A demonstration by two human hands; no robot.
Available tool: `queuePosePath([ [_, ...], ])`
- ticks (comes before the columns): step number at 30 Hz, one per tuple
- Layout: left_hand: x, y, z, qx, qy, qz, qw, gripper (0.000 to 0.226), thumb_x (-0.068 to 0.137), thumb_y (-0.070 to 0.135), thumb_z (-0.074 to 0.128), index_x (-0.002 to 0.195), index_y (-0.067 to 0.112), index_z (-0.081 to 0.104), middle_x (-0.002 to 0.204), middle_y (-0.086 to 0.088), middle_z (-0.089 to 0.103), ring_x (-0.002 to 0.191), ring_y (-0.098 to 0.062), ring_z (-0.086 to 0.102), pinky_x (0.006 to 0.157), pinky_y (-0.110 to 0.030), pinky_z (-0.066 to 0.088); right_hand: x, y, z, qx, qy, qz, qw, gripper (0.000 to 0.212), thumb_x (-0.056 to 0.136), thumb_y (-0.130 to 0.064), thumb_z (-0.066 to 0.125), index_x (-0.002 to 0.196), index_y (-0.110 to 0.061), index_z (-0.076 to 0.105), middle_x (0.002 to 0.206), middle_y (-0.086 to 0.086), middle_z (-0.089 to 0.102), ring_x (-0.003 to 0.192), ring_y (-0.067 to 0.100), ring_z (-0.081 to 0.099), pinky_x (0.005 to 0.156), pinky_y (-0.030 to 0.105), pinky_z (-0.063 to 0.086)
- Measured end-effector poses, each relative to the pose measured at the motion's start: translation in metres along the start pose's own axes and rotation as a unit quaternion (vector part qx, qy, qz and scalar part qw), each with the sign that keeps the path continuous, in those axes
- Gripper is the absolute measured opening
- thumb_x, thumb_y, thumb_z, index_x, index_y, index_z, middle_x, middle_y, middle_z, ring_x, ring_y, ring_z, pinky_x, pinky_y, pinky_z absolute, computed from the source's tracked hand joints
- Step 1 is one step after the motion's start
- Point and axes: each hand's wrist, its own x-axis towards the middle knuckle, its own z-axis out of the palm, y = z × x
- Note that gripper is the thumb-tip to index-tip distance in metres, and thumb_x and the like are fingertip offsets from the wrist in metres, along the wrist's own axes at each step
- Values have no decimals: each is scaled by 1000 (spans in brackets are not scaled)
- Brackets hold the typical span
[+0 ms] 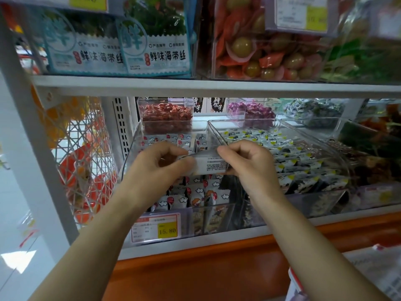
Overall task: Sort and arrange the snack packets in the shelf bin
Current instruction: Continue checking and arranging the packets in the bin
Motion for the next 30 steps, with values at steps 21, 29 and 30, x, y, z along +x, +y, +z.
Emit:
queuePosePath([
  [21, 5, -1, -15, -4, -60, -9, 998, 18, 64, 41, 65, 77, 31, 73, 79, 12, 71, 70, -1, 66, 57, -6, 47, 1, 0, 0, -14, -39, -20, 999, 14, 85, -16, 66, 73, -9, 68, 76, 15, 68, 74, 31, 66, 68, 49, 56],
  [29, 7, -5, -15, 32, -54, 6, 998, 33, 80, 21, 68, 108, 37, 63, 100, 7, 69, 92, -8, 65, 77, -15, 49, 8, -2, -11, 110, -133, 86, 981, 16, 86, -9, 60, 74, -4, 69, 71, 3, 72, 70, 19, 71, 52, 25, 57],
  [30, 7, -5, -15, 34, -53, 8, 998, 34, 81, 20, 67, 111, 34, 62, 101, 8, 69, 92, -7, 65, 76, -14, 49, 9, -2, -13, 117, -138, 96, 979, 17, 86, -9, 60, 72, -5, 70, 72, 3, 73, 70, 21, 71, 51, 25, 56],
])
